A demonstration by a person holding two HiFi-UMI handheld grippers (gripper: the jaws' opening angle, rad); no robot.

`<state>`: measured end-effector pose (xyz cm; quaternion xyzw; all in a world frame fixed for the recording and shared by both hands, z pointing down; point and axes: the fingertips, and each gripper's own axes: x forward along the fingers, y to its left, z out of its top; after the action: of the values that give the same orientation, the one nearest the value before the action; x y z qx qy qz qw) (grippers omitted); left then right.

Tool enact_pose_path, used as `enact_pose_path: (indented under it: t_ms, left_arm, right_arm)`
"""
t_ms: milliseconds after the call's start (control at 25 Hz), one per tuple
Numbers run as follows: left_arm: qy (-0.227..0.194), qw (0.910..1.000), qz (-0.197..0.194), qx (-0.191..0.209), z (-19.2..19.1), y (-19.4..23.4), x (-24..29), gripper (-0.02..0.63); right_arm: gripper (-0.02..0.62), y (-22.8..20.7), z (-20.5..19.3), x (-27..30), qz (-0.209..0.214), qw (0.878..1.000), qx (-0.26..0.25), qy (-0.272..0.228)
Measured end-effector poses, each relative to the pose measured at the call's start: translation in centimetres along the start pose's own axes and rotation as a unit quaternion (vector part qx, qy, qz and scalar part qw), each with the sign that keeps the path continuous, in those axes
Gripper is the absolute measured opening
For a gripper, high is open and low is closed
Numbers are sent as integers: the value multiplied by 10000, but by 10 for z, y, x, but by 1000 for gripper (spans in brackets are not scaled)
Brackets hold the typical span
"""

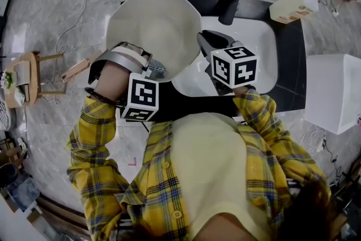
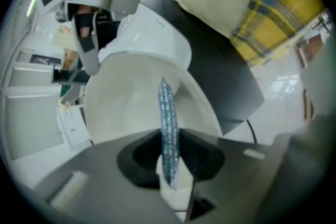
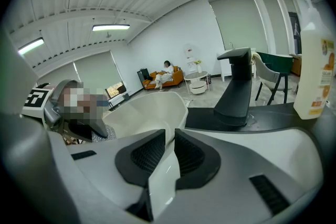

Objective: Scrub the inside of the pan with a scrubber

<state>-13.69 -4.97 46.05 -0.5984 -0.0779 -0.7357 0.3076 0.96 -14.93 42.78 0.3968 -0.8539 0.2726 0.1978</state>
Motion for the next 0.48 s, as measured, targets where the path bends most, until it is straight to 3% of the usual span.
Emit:
enact_pose_path:
  t_ms: [200,480]
  left_arm:
    - [308,9994,-143,75,-21,-12,2,87]
    - [699,9968,-19,-397,-54,-10,16,86]
  right_arm:
    - [18,0,1,0,-3,10000,16,-5]
    - [18,0,0,0,-16,10000,25,-4]
